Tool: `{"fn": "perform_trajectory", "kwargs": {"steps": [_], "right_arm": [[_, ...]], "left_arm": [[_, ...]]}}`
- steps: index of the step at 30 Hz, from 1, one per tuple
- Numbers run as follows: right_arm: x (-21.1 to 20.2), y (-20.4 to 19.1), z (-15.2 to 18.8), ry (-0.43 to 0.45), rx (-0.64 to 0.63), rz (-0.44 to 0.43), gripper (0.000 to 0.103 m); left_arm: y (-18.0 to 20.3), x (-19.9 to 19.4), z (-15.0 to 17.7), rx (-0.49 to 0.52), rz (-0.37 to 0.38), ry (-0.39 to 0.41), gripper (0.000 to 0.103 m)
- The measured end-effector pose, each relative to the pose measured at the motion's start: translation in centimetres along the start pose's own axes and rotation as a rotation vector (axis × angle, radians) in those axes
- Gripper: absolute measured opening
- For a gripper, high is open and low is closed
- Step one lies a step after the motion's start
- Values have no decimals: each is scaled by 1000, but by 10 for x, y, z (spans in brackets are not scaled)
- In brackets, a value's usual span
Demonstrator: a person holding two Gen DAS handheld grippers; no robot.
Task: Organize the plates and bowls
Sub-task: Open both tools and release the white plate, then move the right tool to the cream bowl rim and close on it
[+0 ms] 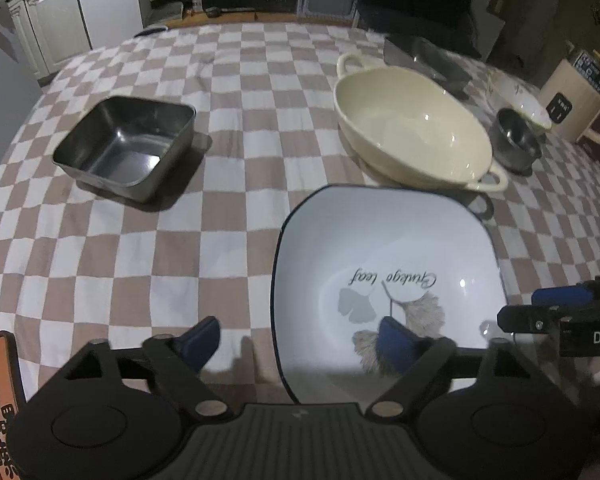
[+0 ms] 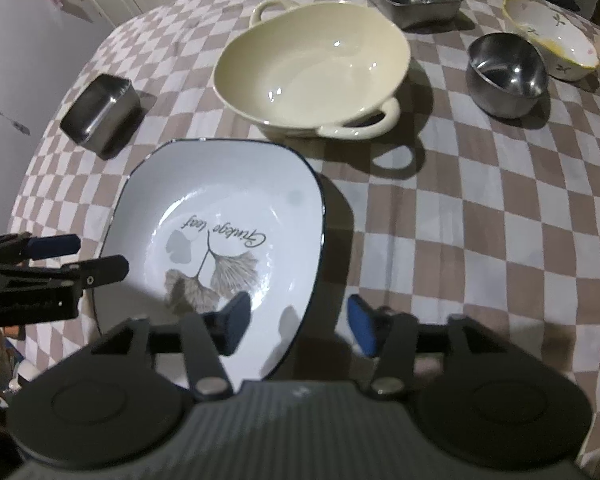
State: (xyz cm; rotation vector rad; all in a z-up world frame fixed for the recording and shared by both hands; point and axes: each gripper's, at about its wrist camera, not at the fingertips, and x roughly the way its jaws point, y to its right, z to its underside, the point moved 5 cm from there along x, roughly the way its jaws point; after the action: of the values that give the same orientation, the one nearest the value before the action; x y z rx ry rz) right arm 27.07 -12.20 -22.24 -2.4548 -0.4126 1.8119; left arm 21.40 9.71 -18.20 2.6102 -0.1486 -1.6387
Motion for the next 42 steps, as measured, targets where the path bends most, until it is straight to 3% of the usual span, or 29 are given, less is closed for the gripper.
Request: {"fn": "perform_trajectory", "kwargs": {"steps": [6, 10, 19, 26, 31, 38, 40, 42], "right_arm": [[-20, 9, -6, 88, 27, -34, 95], [-31, 18, -13, 149, 65, -75, 103], [-50, 38, -31, 306, 210, -163, 103], [-50, 59, -44, 366, 393, -205, 103], [-39, 77, -52, 329, 554, -275, 103], [-25, 82, -55, 291, 621, -253, 102], [-20, 80, -57, 278, 609, -278, 98], [-15, 78, -58, 255, 601, -299, 86]], "left_arm": [[7, -15, -7, -20, 15, 81, 102], [15, -29, -18, -35, 38, 151, 103], [41, -49, -41, -2, 20, 252, 103], [54, -48, -67, -14, 33, 300, 103], [57, -43, -96, 5, 1, 362, 103], [59, -14, -145, -13, -13, 367, 103], [60, -2, -158, -29, -7, 349, 103], [59, 12, -170, -40, 4, 332, 103]]}}
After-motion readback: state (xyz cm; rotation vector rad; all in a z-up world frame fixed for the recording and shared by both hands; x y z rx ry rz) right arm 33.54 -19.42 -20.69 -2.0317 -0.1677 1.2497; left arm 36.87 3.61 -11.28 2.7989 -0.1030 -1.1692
